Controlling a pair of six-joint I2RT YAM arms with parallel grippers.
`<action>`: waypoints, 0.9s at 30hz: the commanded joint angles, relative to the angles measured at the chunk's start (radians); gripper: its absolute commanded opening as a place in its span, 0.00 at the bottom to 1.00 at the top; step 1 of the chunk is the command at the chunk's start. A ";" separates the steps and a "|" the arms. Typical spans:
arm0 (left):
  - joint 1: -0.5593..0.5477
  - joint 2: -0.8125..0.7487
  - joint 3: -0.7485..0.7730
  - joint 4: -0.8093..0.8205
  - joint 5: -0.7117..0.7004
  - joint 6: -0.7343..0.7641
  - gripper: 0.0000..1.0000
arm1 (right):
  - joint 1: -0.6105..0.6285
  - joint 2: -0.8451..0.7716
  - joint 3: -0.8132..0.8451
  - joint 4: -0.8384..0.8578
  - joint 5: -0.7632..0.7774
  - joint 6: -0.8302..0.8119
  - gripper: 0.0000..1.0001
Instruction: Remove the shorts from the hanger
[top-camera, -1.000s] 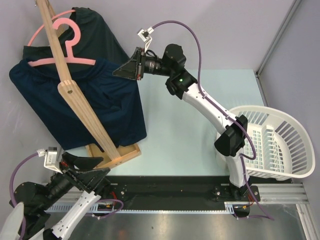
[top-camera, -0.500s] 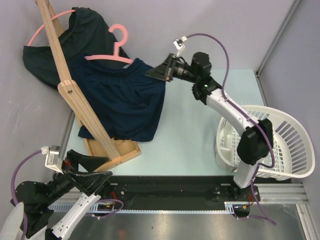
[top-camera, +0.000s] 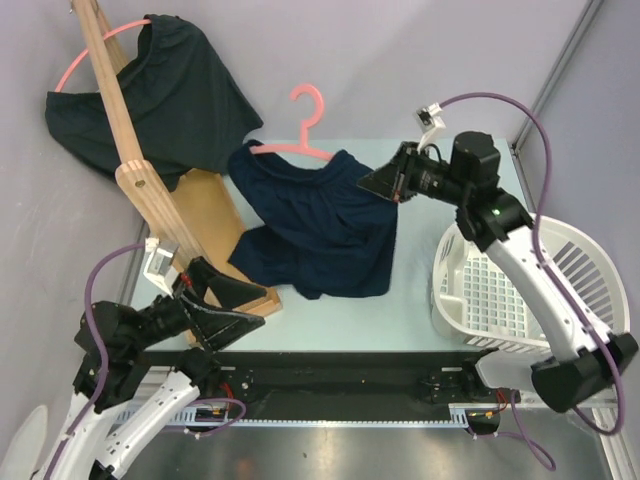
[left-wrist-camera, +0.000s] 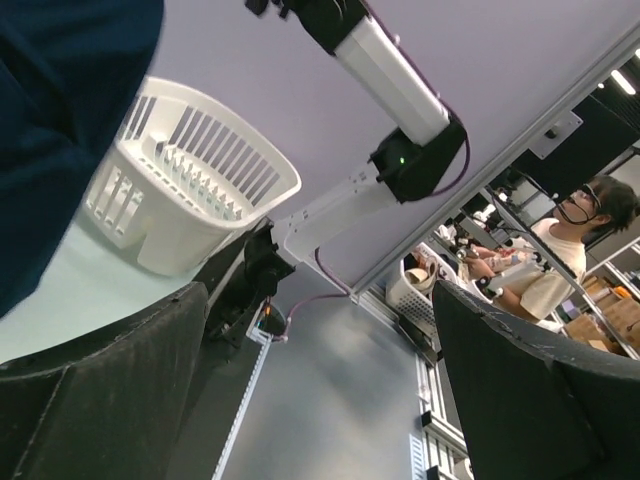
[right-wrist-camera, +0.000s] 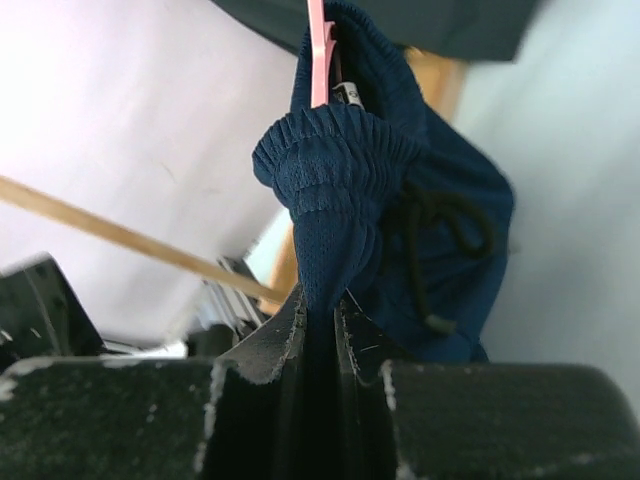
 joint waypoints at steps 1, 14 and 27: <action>0.002 0.047 0.033 0.217 0.040 -0.021 0.99 | 0.004 -0.129 -0.033 -0.185 0.073 -0.168 0.00; -0.083 0.294 0.154 0.397 -0.003 -0.021 0.96 | 0.105 -0.339 -0.182 -0.311 0.190 -0.226 0.00; -0.107 0.556 0.785 0.169 0.006 0.217 0.96 | 0.100 -0.381 -0.188 -0.265 0.179 -0.189 0.00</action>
